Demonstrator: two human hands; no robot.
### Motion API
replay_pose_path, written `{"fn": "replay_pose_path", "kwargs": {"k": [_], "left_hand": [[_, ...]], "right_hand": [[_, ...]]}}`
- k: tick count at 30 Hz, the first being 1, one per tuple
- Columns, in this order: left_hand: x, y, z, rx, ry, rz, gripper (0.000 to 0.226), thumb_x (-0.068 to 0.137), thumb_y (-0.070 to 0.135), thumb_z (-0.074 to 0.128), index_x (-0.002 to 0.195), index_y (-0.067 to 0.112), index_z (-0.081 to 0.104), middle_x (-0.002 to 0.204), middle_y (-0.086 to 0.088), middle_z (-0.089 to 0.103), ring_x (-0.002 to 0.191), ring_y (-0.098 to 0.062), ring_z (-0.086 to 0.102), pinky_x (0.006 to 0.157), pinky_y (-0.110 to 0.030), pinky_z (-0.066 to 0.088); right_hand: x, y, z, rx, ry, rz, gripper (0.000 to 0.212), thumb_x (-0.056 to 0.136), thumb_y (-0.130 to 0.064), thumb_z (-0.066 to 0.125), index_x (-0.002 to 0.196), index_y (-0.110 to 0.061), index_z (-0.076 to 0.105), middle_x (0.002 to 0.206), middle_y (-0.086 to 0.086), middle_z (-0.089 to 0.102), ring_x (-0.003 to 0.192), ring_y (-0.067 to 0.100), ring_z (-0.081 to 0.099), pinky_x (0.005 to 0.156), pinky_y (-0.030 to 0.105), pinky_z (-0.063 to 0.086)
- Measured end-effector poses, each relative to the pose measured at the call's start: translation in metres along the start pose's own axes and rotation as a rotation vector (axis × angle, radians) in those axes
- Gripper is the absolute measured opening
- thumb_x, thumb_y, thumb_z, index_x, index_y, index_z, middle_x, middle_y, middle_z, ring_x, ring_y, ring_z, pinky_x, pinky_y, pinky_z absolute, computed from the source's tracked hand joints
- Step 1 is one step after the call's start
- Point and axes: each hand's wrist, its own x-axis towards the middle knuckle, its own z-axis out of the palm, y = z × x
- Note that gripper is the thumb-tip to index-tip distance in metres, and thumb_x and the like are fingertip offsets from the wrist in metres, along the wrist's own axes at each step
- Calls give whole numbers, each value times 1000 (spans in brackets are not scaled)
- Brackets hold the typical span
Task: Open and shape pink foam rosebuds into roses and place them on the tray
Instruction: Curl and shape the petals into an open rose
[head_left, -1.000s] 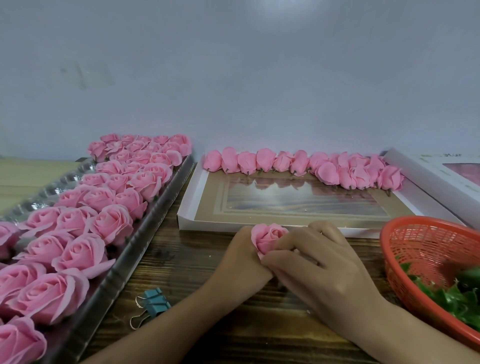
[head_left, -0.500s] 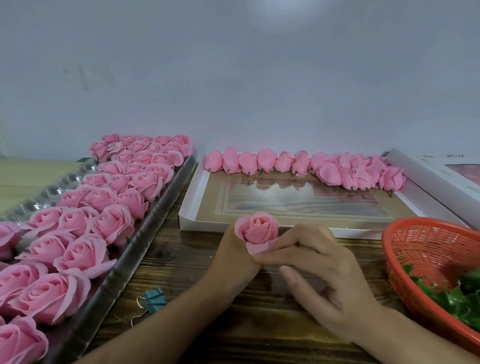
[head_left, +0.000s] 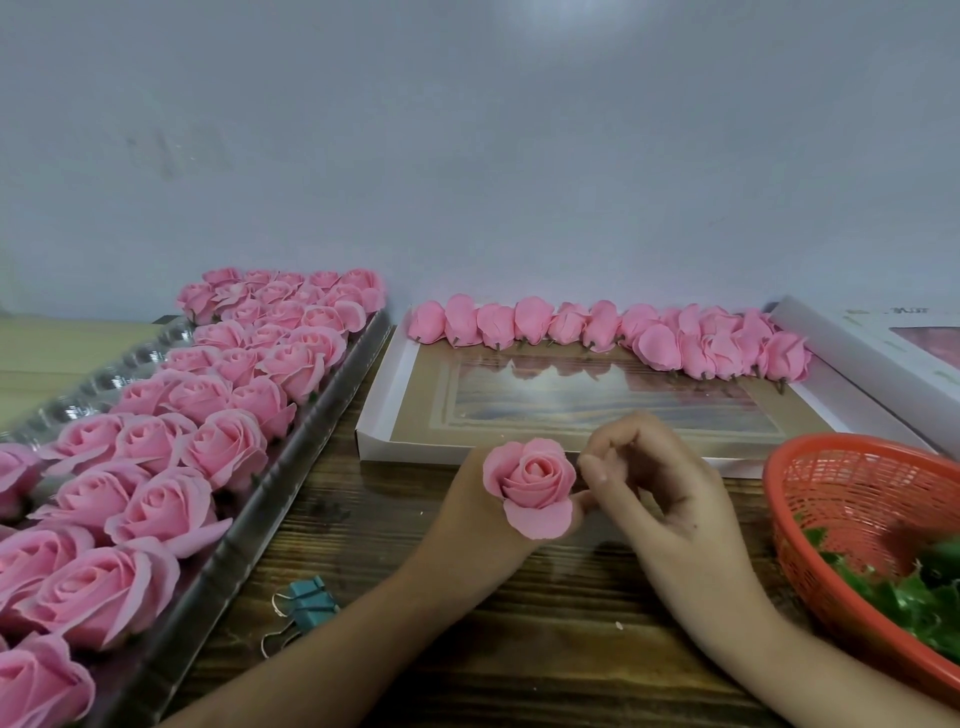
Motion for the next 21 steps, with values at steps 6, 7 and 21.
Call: {"fn": "replay_pose_path", "kwargs": {"k": [6, 7, 21], "left_hand": [[1, 2, 2, -16, -27, 22, 25, 60, 30, 68, 61, 55, 63, 64, 30, 61, 65, 10, 56, 63, -5, 44], [1, 3, 3, -33, -37, 15, 17, 58, 37, 67, 61, 53, 63, 64, 29, 61, 64, 9, 56, 63, -7, 45], [2, -4, 4, 46, -30, 57, 30, 61, 26, 68, 62, 56, 60, 64, 31, 59, 64, 10, 56, 60, -4, 43]], "right_hand": [[2, 2, 1, -94, -39, -11, 9, 86, -26, 68, 79, -24, 63, 74, -3, 54, 65, 13, 50, 60, 19, 39], [2, 1, 1, -85, -39, -9, 11, 87, -29, 65, 79, -23, 62, 73, -1, 55, 66, 16, 52, 60, 23, 41], [3, -3, 1, -179, -52, -37, 22, 88, -30, 52, 73, -14, 55, 68, 2, 51, 65, 14, 45, 59, 26, 36]]}}
